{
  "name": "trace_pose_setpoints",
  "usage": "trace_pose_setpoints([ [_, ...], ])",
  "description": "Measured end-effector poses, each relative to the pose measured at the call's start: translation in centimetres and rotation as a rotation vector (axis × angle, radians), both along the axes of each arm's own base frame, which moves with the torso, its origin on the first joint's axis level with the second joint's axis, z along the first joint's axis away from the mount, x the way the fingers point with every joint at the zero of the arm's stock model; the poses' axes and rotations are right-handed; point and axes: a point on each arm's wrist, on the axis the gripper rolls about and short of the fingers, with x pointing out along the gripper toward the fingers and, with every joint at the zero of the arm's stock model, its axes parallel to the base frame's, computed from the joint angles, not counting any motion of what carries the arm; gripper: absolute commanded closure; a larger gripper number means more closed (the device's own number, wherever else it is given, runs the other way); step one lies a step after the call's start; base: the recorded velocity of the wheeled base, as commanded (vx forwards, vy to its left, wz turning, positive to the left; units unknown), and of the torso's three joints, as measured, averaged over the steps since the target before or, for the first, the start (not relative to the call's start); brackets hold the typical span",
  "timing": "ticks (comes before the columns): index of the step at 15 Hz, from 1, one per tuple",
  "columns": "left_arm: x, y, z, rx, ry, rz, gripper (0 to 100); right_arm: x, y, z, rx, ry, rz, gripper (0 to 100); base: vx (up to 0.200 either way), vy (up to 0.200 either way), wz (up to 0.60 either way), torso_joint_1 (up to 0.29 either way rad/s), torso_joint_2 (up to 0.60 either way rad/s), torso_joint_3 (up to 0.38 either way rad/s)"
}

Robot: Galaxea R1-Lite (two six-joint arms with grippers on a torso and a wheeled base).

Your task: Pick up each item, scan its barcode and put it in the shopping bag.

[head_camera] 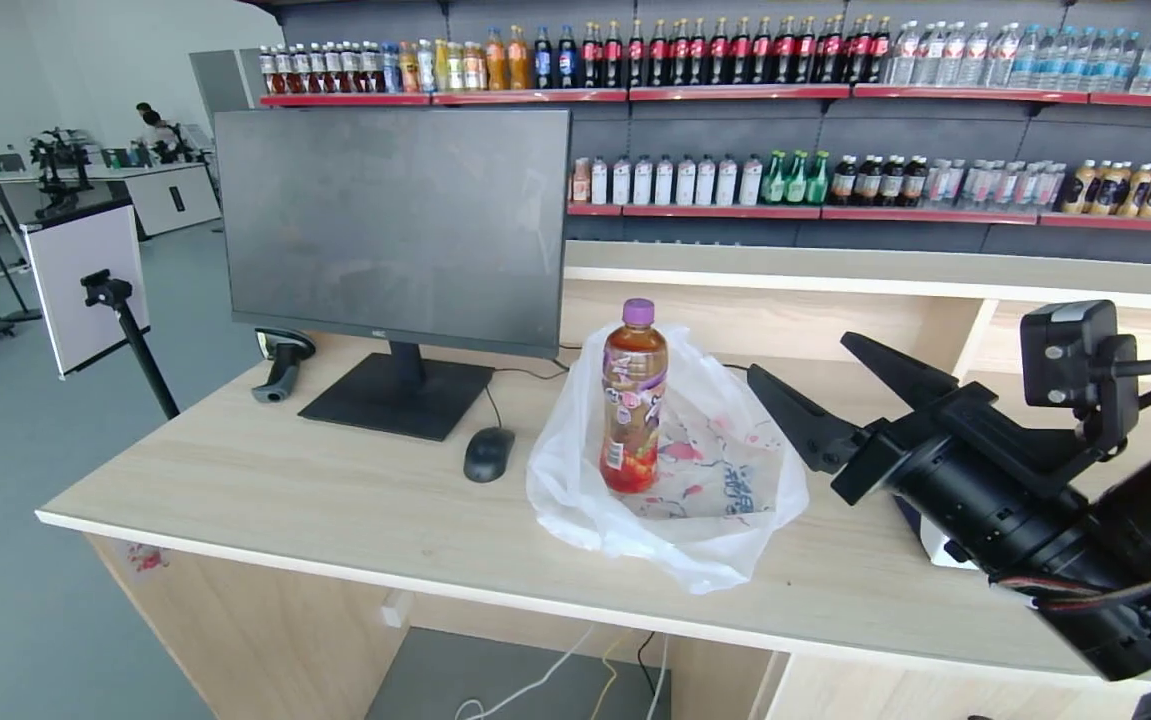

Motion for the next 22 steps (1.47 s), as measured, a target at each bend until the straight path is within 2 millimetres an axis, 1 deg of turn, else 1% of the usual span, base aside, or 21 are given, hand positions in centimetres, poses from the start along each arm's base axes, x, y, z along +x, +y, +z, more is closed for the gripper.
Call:
trace_pose_setpoints([
  [1, 0.0, 0.0, 0.0, 0.000, 0.000, 0.000, 0, 0.0, 0.0, 0.0, 0.000, -0.001, -0.002, 0, 0.000, 0.000, 0.00, 0.000, 0.00, 0.000],
  [5, 0.0, 0.0, 0.0, -0.001, 0.000, 0.000, 0, 0.0, -0.7, -0.6, -0.015, 0.023, -0.023, 0, 0.000, 0.000, -0.60, -0.001, 0.00, 0.002],
  [12, 0.0, 0.0, 0.0, -0.002, 0.000, 0.000, 0, 0.0, -0.8, -0.7, -0.016, 0.026, -0.027, 0, 0.000, 0.000, -0.60, 0.007, 0.00, 0.002],
  [13, 0.0, 0.0, 0.0, -0.001, 0.000, 0.001, 0, -0.1, -0.9, -0.9, -0.023, 0.034, -0.028, 0, 0.000, 0.000, 0.00, 0.000, 0.00, 0.000],
  [22, 0.0, 0.0, 0.0, 0.000, 0.000, 0.002, 0, -0.2, -0.9, -1.2, -0.036, 0.043, -0.028, 0, 0.000, -0.200, 0.00, 0.001, 0.00, 0.002],
])
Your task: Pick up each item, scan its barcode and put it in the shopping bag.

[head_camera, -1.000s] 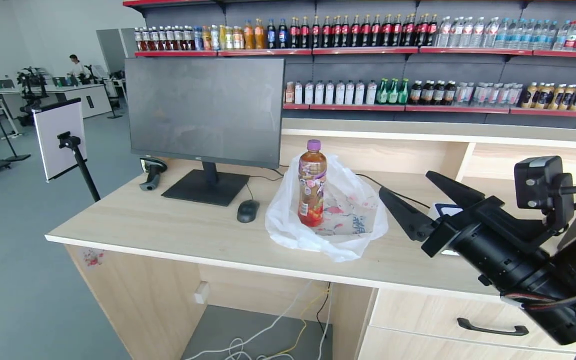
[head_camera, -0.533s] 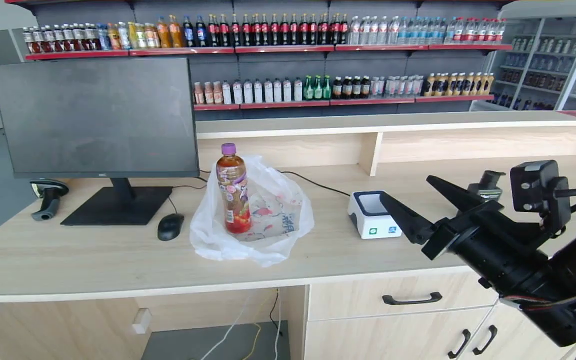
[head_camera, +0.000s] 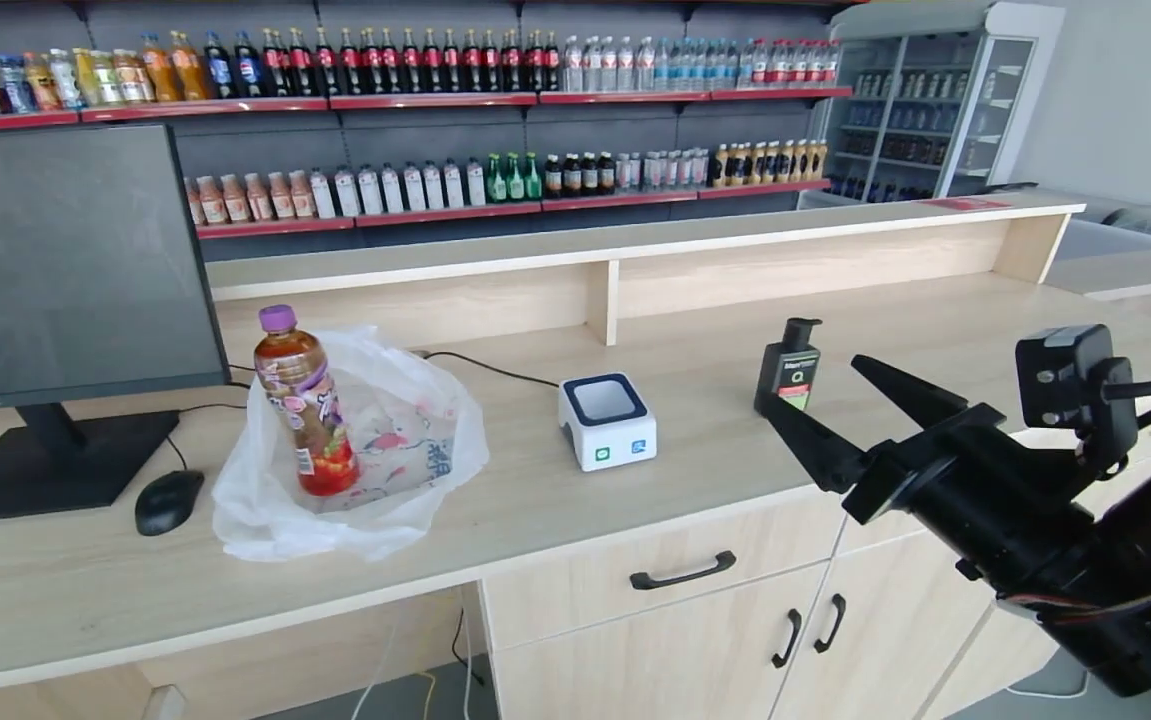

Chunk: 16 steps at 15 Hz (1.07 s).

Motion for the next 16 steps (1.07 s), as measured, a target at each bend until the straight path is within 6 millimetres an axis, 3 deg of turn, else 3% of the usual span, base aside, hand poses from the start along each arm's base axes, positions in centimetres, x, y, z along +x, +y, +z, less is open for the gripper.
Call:
trace_pose_setpoints([
  [3, 0.00, 0.00, 0.00, -0.001, 0.000, 0.000, 0, 0.02, 0.03, 0.04, 0.001, -0.002, 0.001, 0, 0.000, -0.200, 0.00, 0.004, 0.00, 0.002],
  [9, 0.00, 0.00, 0.00, 0.000, 0.000, -0.002, 0, 0.06, 0.15, 0.18, 0.004, -0.008, 0.004, 0, 0.000, -0.200, 0.60, 0.001, 0.00, -0.001],
  [16, 0.00, 0.00, -0.01, 0.000, 0.001, 0.000, 0, 0.23, 0.32, 0.29, 0.004, -0.014, 0.007, 0, 0.000, -0.200, 0.00, 0.002, 0.00, 0.003],
])
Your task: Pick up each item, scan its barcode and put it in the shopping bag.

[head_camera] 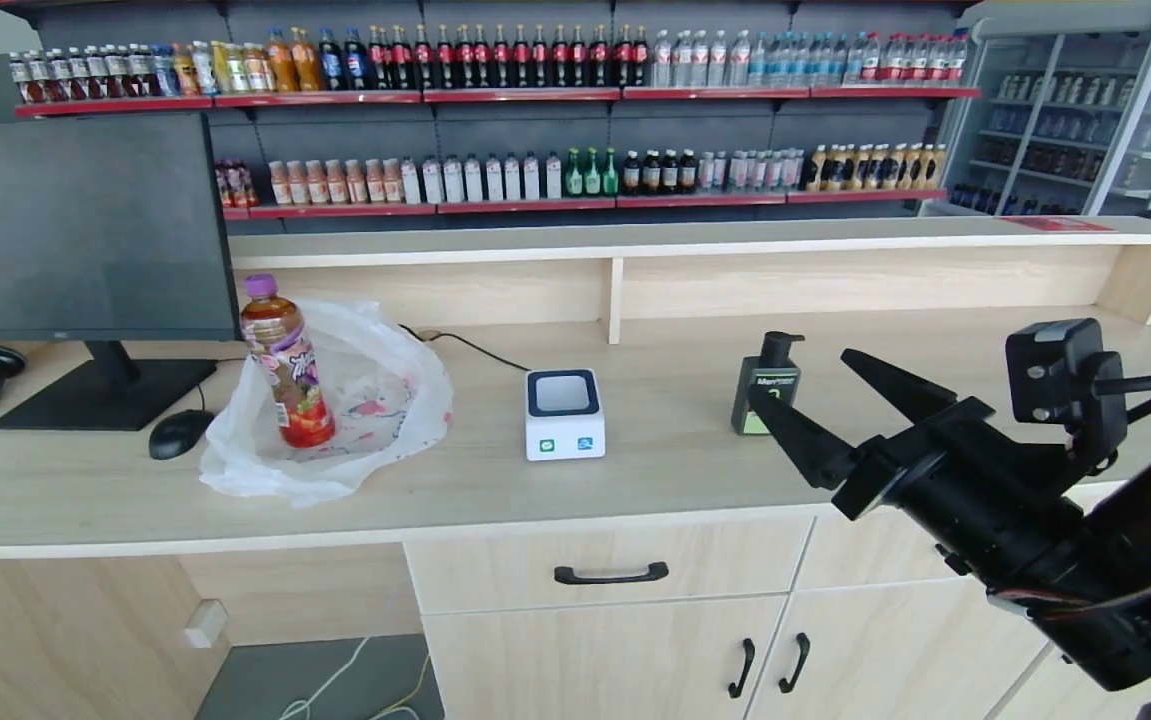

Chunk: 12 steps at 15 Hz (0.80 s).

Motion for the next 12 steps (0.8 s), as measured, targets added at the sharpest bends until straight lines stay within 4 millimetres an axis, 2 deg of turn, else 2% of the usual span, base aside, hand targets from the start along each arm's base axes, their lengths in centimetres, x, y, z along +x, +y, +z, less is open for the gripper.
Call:
trace_pose_setpoints([
  [2, 0.0, 0.0, 0.0, 0.000, -0.001, 0.000, 0, 0.0, 0.0, -0.1, -0.002, 0.002, -0.003, 0, 0.000, -0.200, 0.00, -0.002, 0.00, 0.000],
  [7, 0.0, 0.0, 0.0, 0.000, -0.001, -0.002, 0, 0.3, 0.1, -1.0, -0.030, 0.031, -0.004, 0, 0.000, 0.000, 0.00, 0.000, 0.00, 0.000],
  [11, 0.0, 0.0, 0.0, 0.001, 0.000, -0.002, 0, 0.4, 0.2, -2.6, -0.057, 0.098, 0.004, 0, 0.000, 0.000, 0.00, 0.000, 0.00, 0.000],
  [12, 0.0, 0.0, 0.0, 0.001, -0.001, -0.001, 0, 0.4, 0.1, -2.9, -0.052, 0.118, 0.004, 0, 0.200, 0.000, 0.00, 0.002, 0.00, 0.002],
])
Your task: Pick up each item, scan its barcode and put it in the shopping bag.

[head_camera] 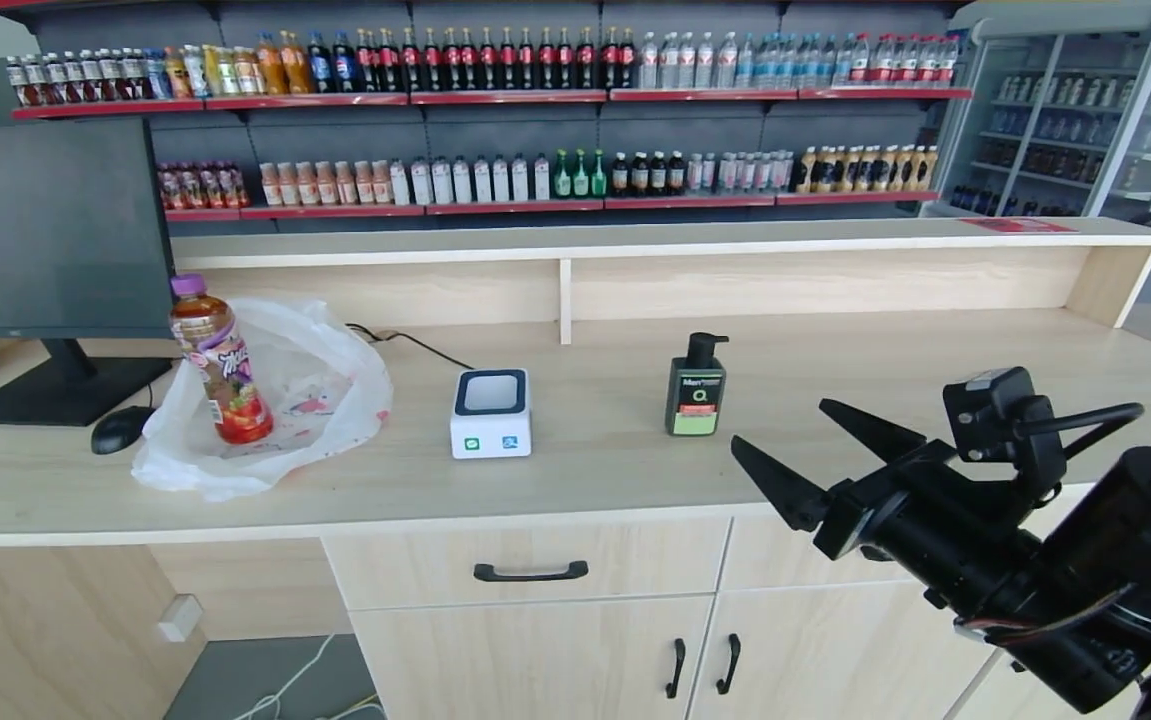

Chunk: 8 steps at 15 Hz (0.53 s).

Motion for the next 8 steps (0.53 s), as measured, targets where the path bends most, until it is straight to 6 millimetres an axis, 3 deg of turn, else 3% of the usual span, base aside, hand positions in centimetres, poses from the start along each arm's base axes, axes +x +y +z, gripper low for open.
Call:
trace_pose_setpoints([
  [7, 0.0, 0.0, 0.0, 0.000, 0.000, 0.000, 0, -0.2, -1.3, -2.3, -0.027, 0.113, -0.043, 0, 0.200, 0.000, 0.00, 0.001, 0.00, 0.004],
  [8, 0.0, 0.0, 0.0, 0.000, 0.000, 0.000, 0, -0.3, -1.6, -2.6, -0.043, 0.123, -0.049, 0, 0.000, 0.000, 0.00, 0.000, 0.00, 0.000],
])
